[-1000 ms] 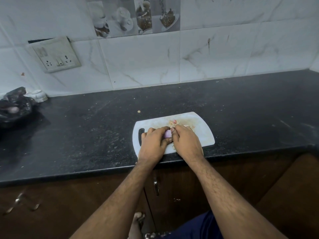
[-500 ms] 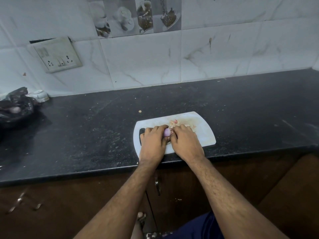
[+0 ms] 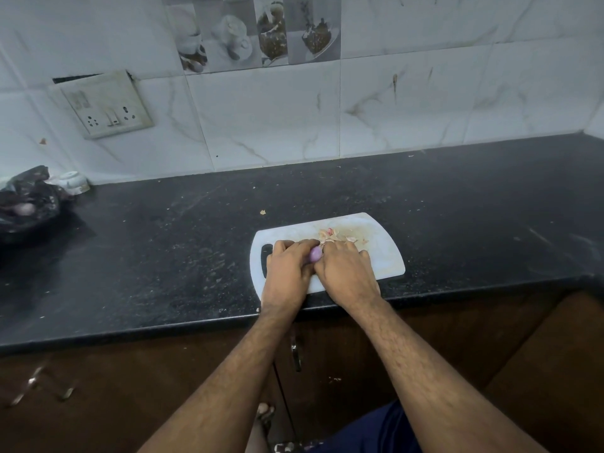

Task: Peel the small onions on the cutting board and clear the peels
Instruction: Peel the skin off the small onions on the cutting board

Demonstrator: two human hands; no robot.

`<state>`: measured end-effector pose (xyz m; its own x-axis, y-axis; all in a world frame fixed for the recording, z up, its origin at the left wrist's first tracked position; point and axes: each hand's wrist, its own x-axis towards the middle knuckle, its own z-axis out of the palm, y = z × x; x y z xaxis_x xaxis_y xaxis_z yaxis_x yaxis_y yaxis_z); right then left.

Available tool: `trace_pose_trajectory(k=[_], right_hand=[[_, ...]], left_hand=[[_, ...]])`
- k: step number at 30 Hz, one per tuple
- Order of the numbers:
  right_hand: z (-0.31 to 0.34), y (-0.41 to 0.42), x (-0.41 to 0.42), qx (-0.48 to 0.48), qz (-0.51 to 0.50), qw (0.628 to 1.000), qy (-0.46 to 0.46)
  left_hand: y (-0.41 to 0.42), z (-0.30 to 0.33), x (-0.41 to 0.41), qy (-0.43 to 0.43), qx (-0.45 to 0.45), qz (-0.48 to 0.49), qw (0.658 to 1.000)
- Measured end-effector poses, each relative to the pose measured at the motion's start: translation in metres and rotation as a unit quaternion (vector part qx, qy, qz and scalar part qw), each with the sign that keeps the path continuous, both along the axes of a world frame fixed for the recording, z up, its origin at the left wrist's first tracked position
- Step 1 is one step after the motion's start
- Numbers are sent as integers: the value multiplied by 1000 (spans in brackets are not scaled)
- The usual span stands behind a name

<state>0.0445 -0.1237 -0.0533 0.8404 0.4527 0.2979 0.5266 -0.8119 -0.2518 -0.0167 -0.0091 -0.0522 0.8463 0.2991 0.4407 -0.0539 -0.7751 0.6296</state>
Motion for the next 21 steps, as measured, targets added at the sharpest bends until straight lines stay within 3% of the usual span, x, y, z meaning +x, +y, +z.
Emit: trace_pose_trajectory(k=[7,14,18,21], right_hand=[[1,1,1,0,5,1000,17],[3,-2,-4,12,-1,1000,4],[1,-3,-4,65,-18,998,-1],[-2,-8,0,160,-22,986,27]], left_hand=[[-3,4,-3,-8,20,-14,1000],[1,3,-2,34,-51,-1,998],[2,4,2,61,-38,-3,997],[4,-1,4,67,-41,7,997]])
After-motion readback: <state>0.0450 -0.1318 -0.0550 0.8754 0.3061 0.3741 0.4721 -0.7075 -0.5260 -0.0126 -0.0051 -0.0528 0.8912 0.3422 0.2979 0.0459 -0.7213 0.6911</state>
